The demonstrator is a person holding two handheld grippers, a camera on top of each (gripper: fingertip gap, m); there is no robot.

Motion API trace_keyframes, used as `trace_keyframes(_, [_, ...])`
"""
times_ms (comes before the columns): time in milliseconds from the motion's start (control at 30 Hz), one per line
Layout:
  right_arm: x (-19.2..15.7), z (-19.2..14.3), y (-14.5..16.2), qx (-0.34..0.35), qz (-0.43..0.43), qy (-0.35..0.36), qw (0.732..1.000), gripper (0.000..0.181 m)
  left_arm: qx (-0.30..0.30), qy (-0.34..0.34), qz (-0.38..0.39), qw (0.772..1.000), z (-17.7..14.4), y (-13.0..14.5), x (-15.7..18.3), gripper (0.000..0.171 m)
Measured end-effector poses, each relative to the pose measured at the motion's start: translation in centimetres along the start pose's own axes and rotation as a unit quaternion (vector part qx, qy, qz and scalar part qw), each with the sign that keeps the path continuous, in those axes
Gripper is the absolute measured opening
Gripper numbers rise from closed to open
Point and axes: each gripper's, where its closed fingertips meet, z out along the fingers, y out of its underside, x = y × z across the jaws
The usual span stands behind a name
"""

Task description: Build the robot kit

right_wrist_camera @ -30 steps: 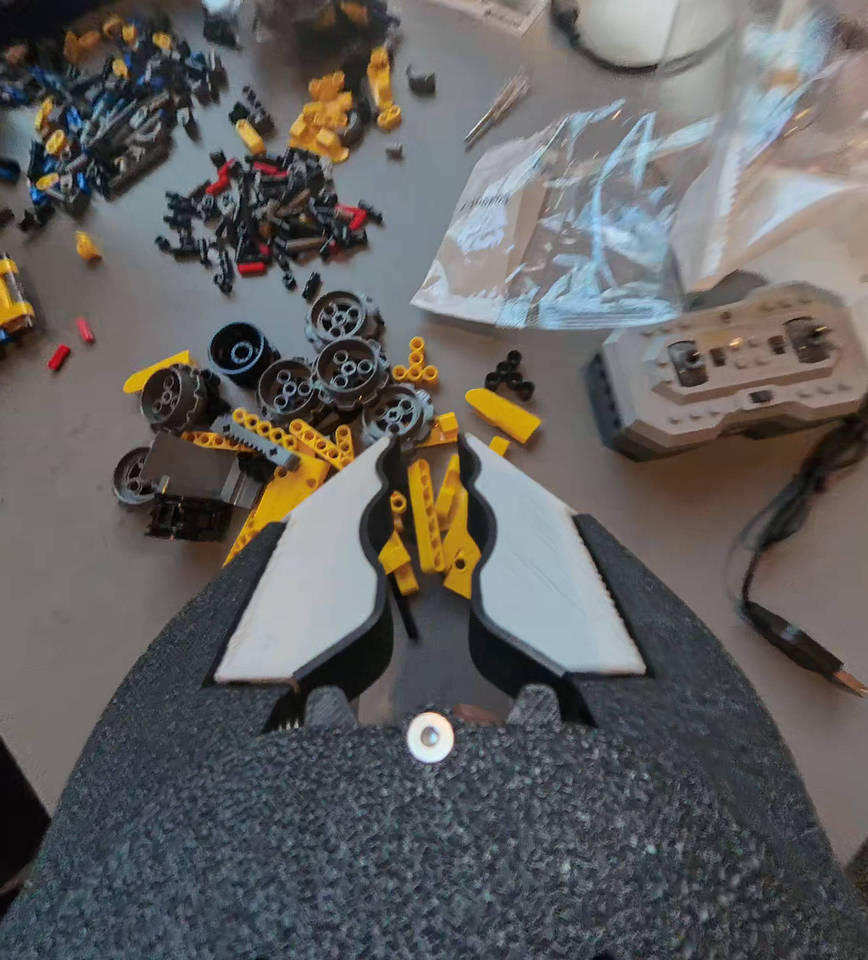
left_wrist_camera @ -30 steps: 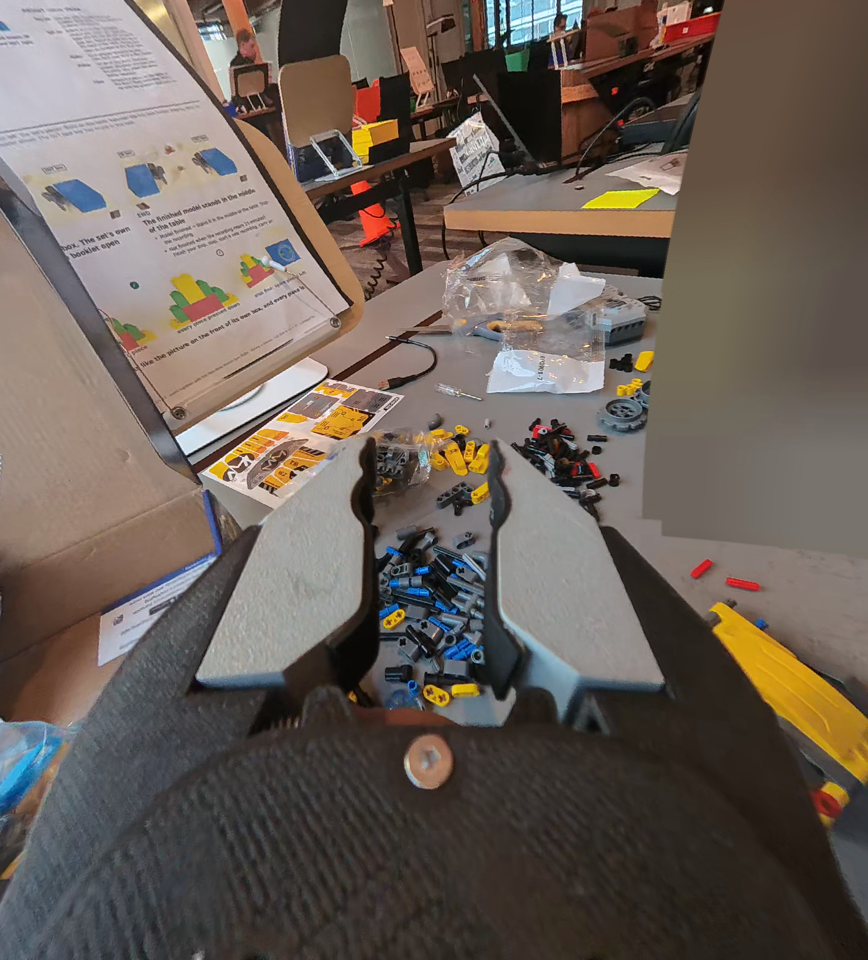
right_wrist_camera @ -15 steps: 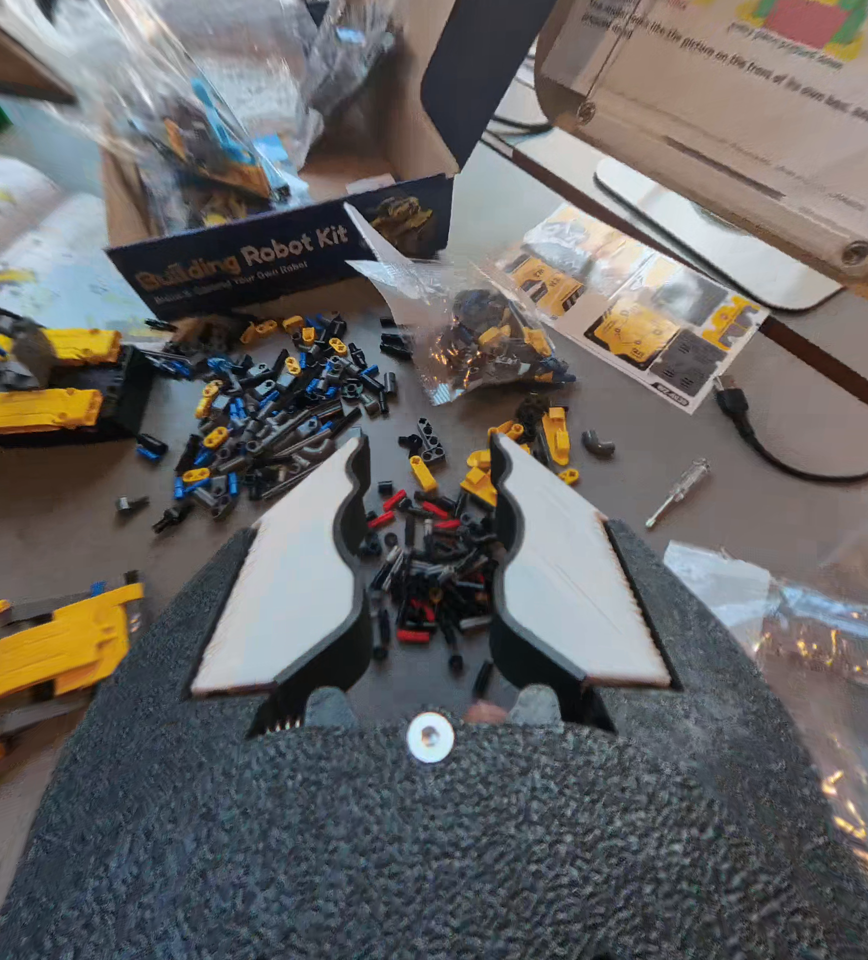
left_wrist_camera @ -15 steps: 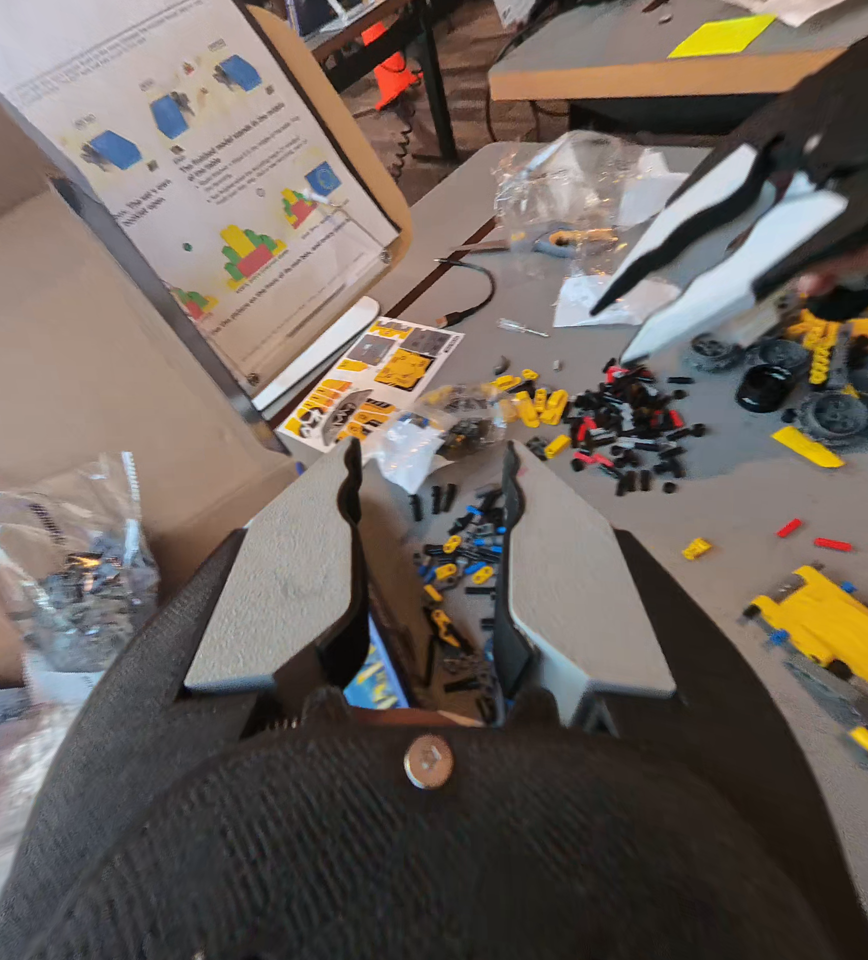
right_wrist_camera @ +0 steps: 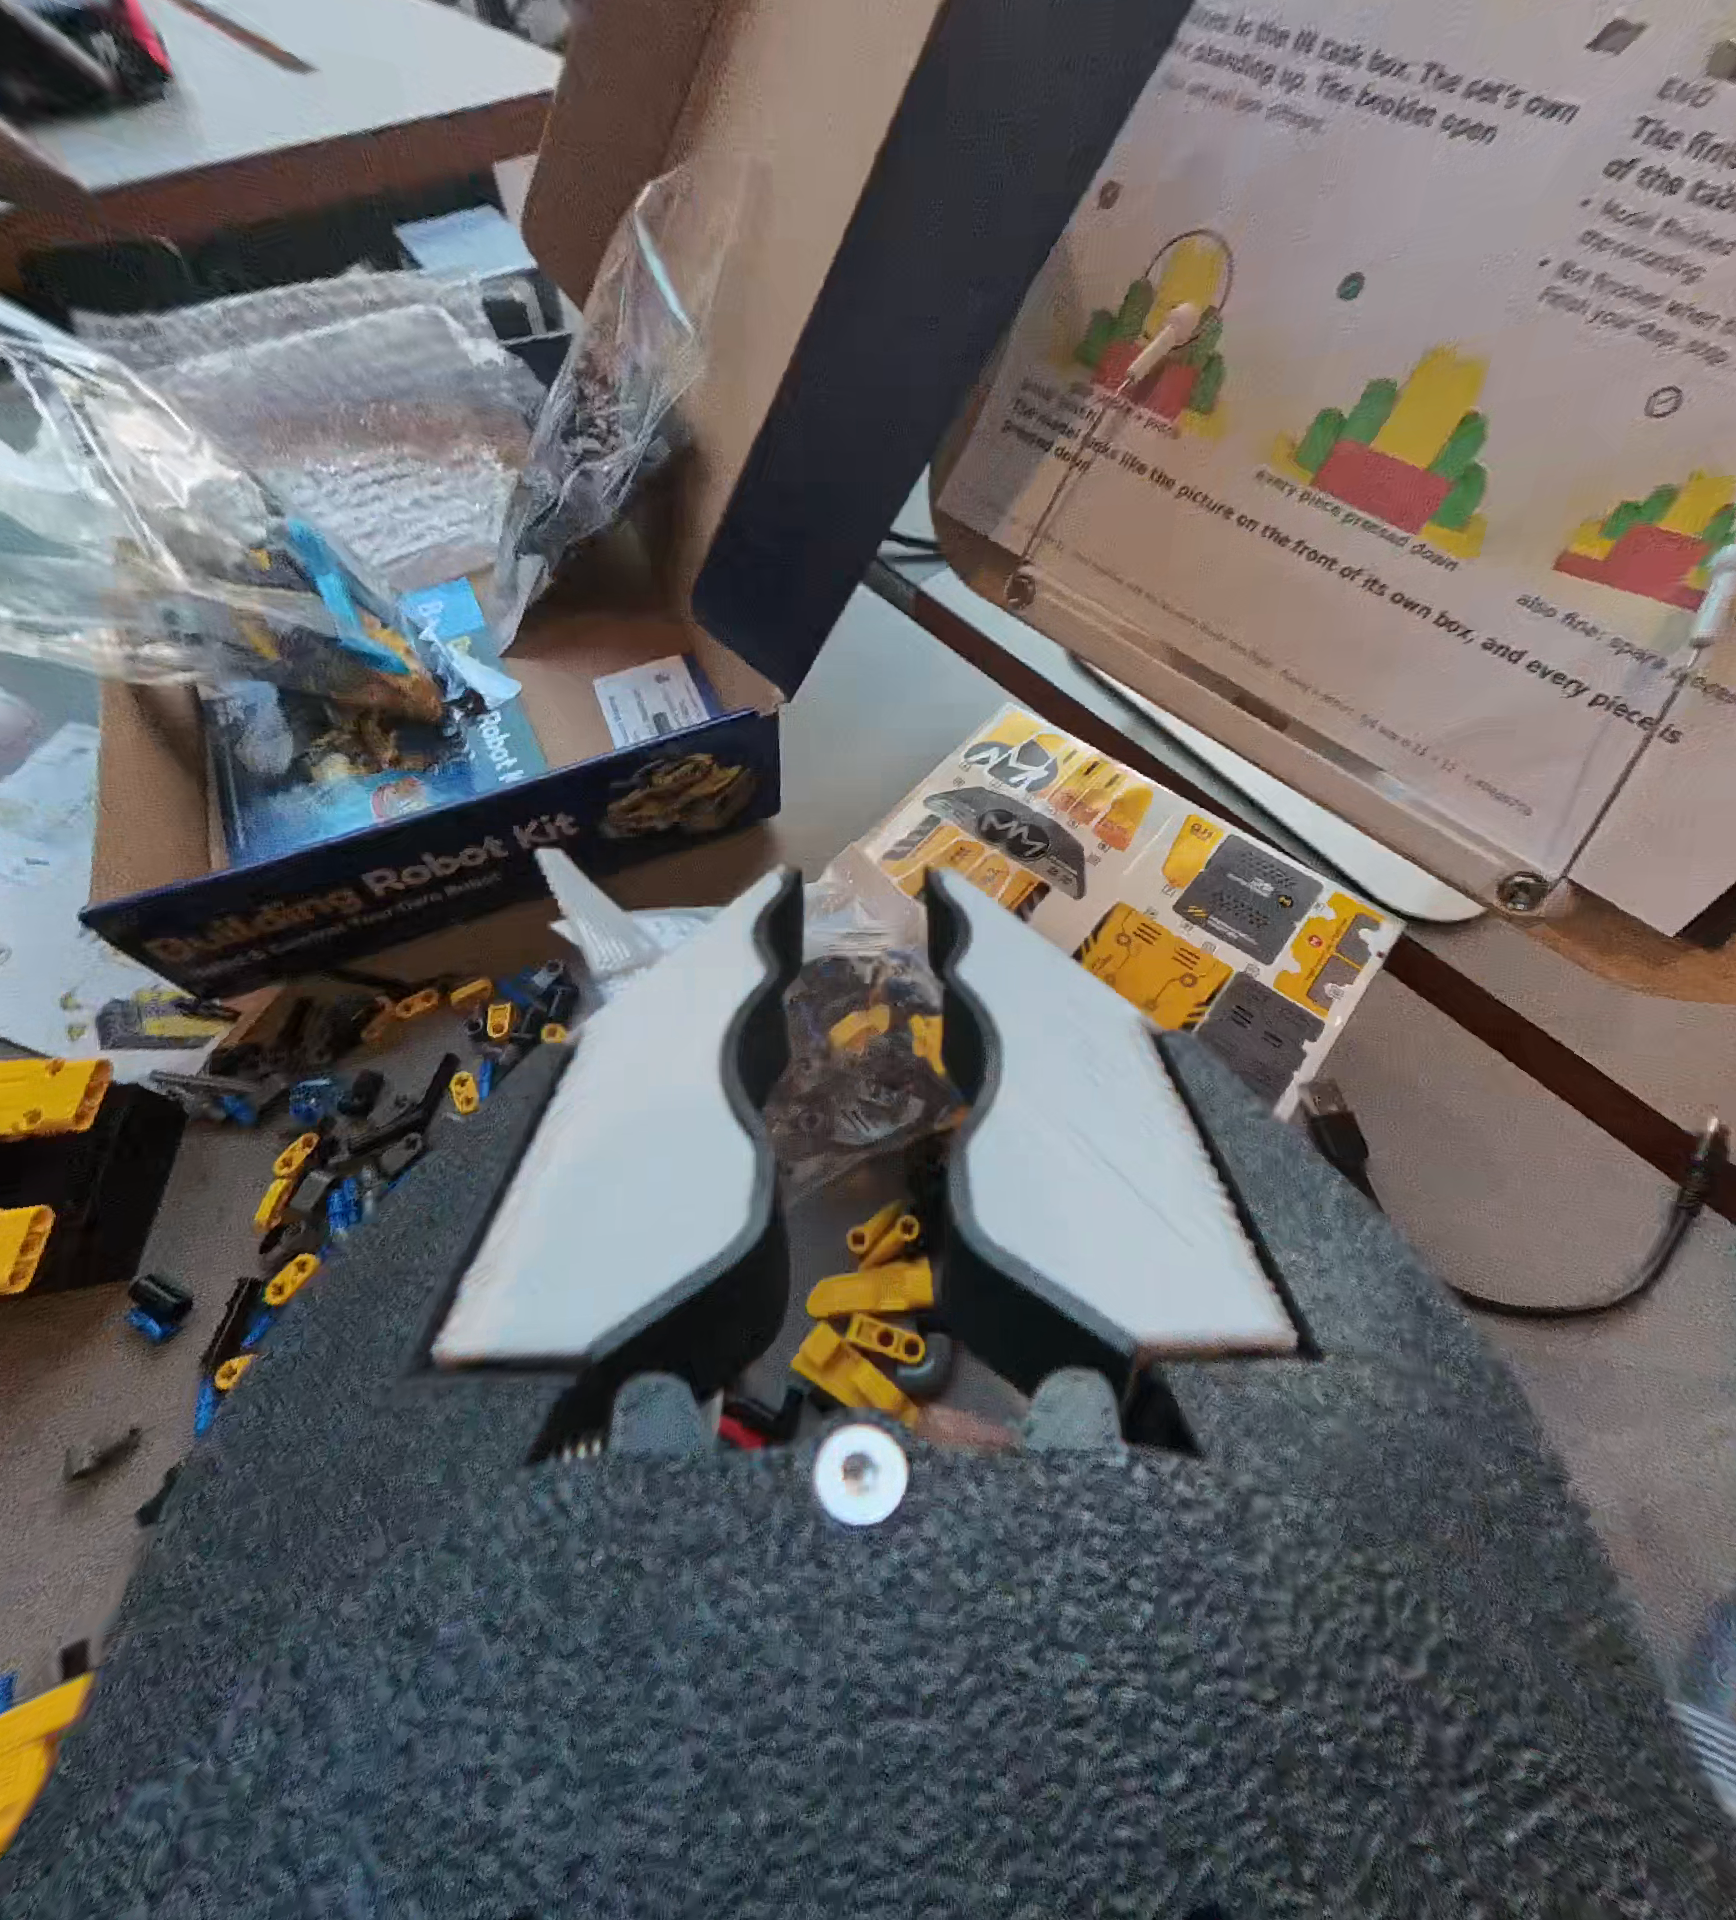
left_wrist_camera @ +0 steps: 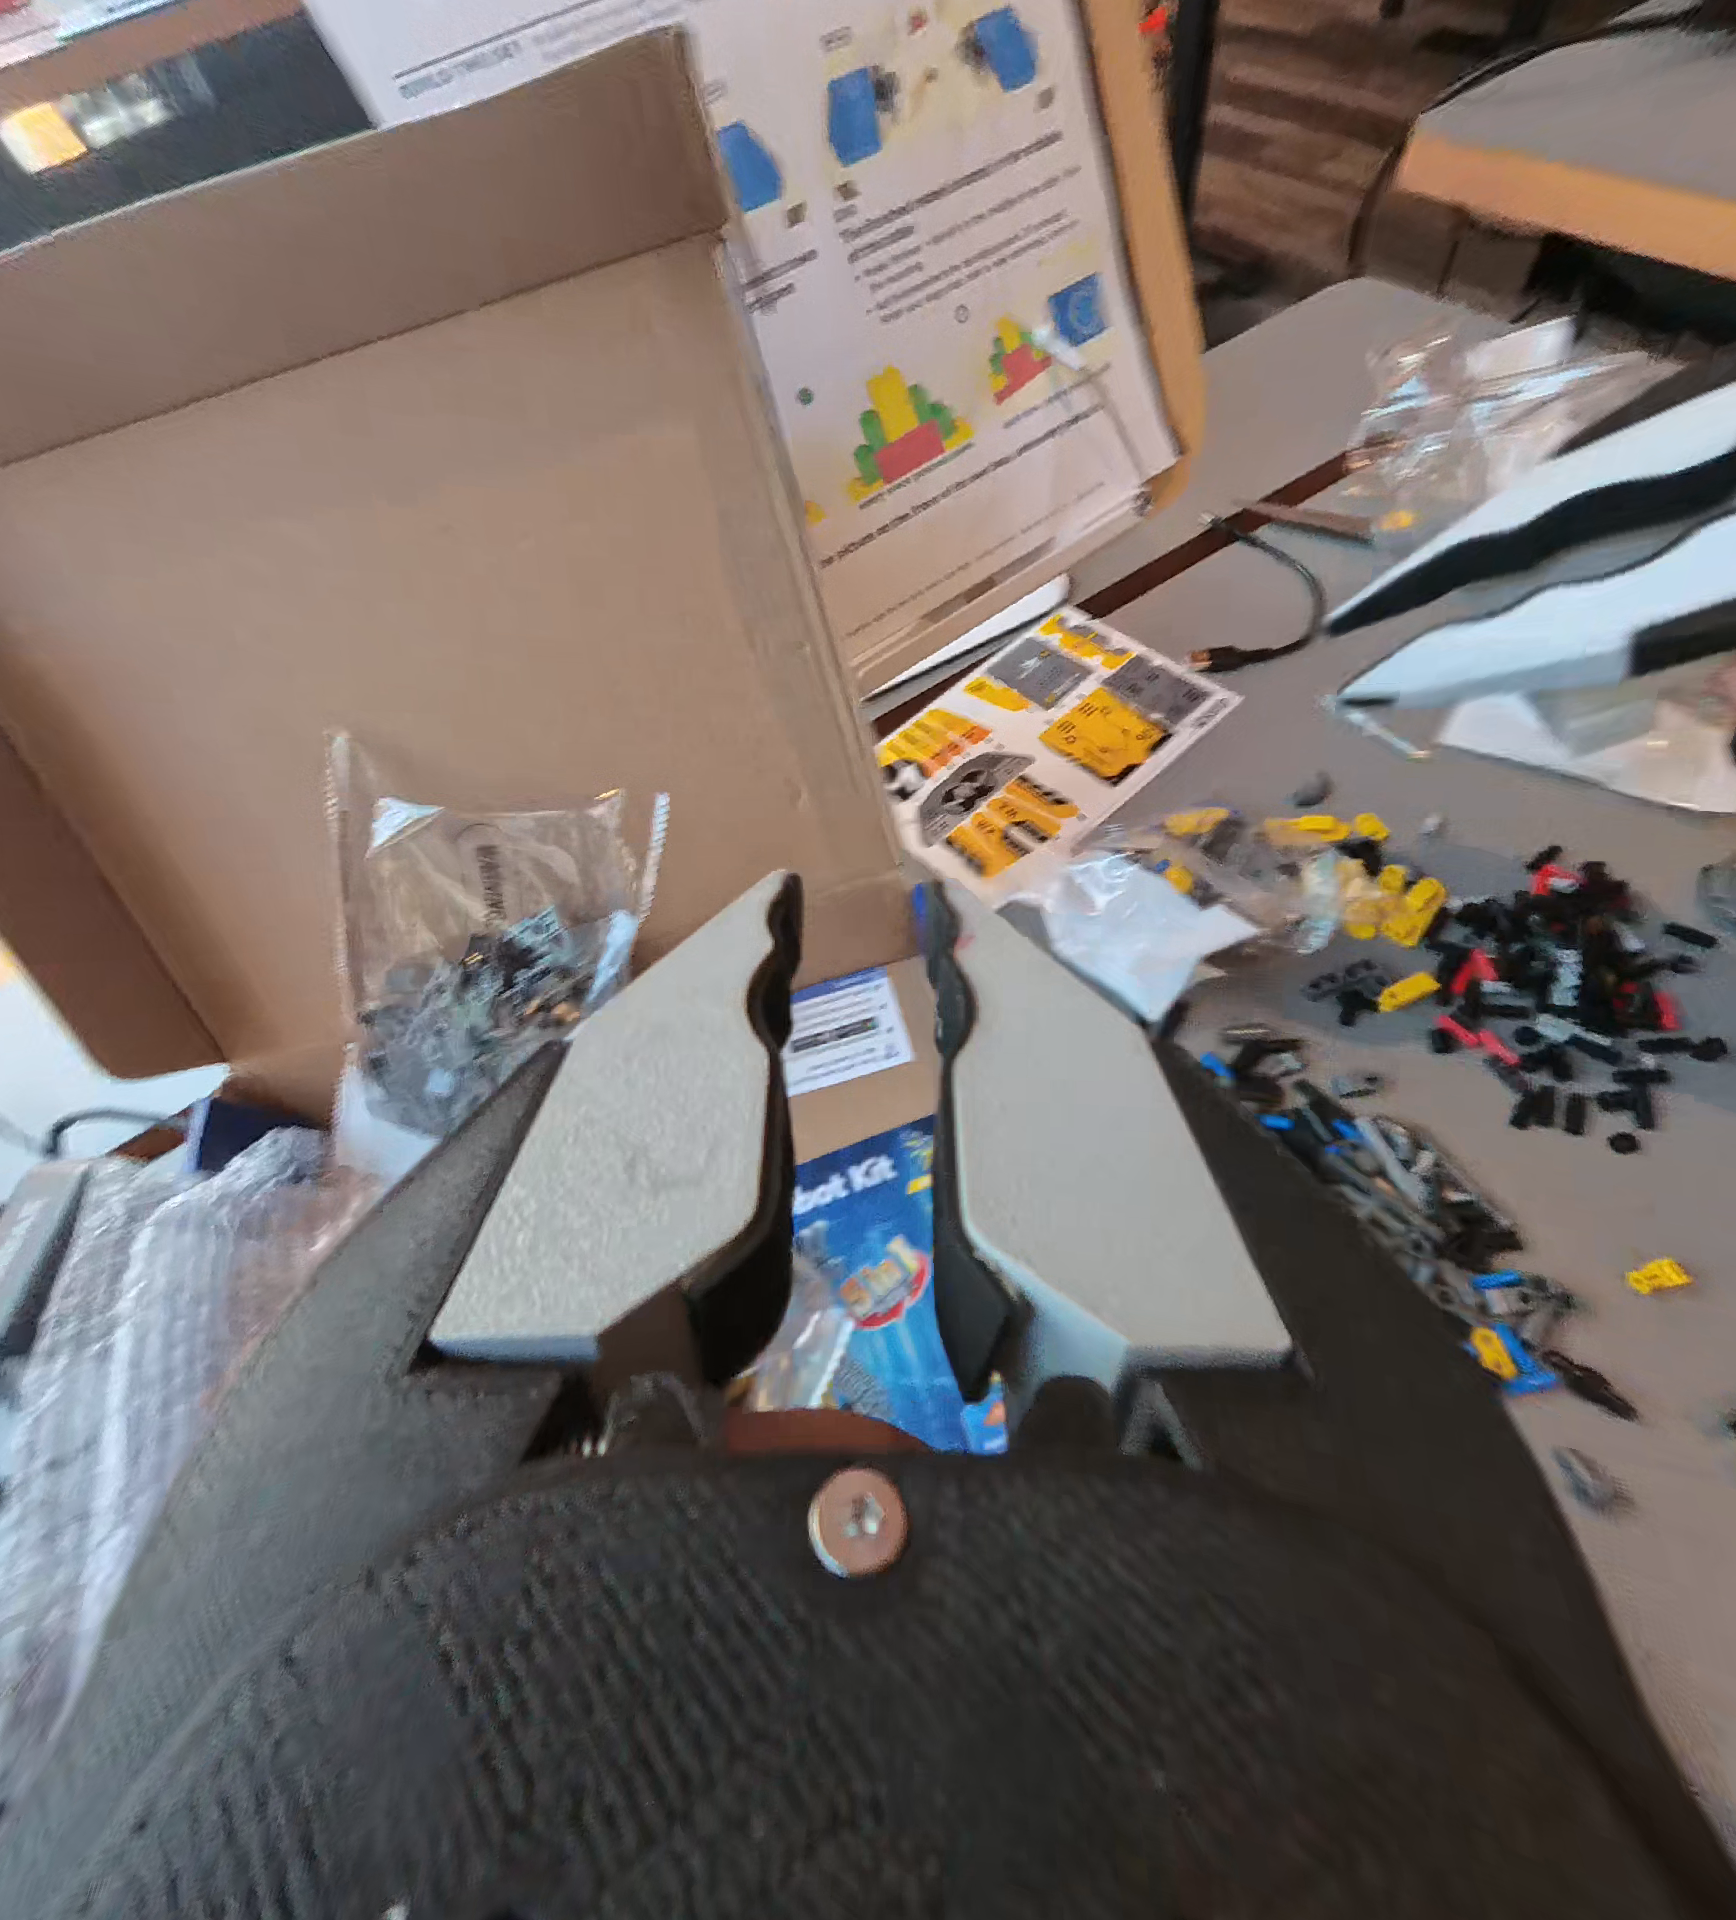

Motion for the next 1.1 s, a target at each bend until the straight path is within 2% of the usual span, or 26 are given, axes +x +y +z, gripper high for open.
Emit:
trace_keyframes(67, [0.8, 0.7, -0.1, 0.014, 0.036, -0.012, 0.999, 0.021, -0.020, -0.044, -0.012, 0.999, -0.8, 0.5, -2.4, 0.031])
trace_keyframes(133, [0.7, 1.9, 0.6, -0.006, 0.070, -0.044, 0.997, 0.031, -0.015, -0.065, -0.026, 0.997, -2.2, 0.3, -4.1, 0.029])
trace_keyframes(300, [-1.1, 4.4, 4.5, -0.115, 0.054, -0.097, 0.987, 0.029, 0.016, -0.094, -0.046, 0.994, -4.9, -0.6, -6.3, 0.028])
trace_keyframes(400, [-2.5, 5.7, 7.5, -0.191, 0.035, -0.104, 0.975, 0.031, 0.021, -0.094, -0.049, 0.994, -4.9, -0.7, -6.6, 0.028])
trace_keyframes(533, [-5.4, 6.3, 10.1, -0.250, 0.033, -0.161, 0.954, 0.027, -0.014, -0.089, -0.033, 0.995, -3.2, 0.5, -5.9, 0.030])
trace_keyframes(633, [-5.0, 5.7, 9.2, -0.234, 0.022, -0.157, 0.959, 0.024, -0.045, -0.051, 0.001, 0.998, -1.2, 1.4, -3.4, 0.047])
trace_keyframes(700, [-3.4, 5.1, 7.5, -0.191, 0.053, -0.142, 0.970, 0.025, -0.065, -0.035, 0.020, 0.997, 0.0, 2.0, -1.8, 0.046])
trace_keyframes(767, [-0.3, 4.8, 6.4, -0.146, 0.106, -0.094, 0.979, 0.036, -0.079, -0.038, 0.040, 0.995, 0.9, 2.4, -1.0, 0.046])
trace_keyframes(900, [4.3, 4.7, 8.7, -0.148, 0.192, -0.027, 0.970, 0.046, -0.090, -0.032, 0.056, 0.994, 1.6, 2.6, 0.1, 0.046])
trace_keyframes(1033, [3.8, 6.0, 11.3, -0.185, 0.246, -0.052, 0.950, 0.061, -0.087, -0.033, 0.057, 0.994, 1.6, 2.6, 0.2, 0.046])
trace_keyframes(1100, [2.9, 6.3, 11.1, -0.182, 0.265, -0.076, 0.944, 0.054, -0.086, -0.036, 0.058, 0.994, 1.5, 2.5, 0.1, 0.046])
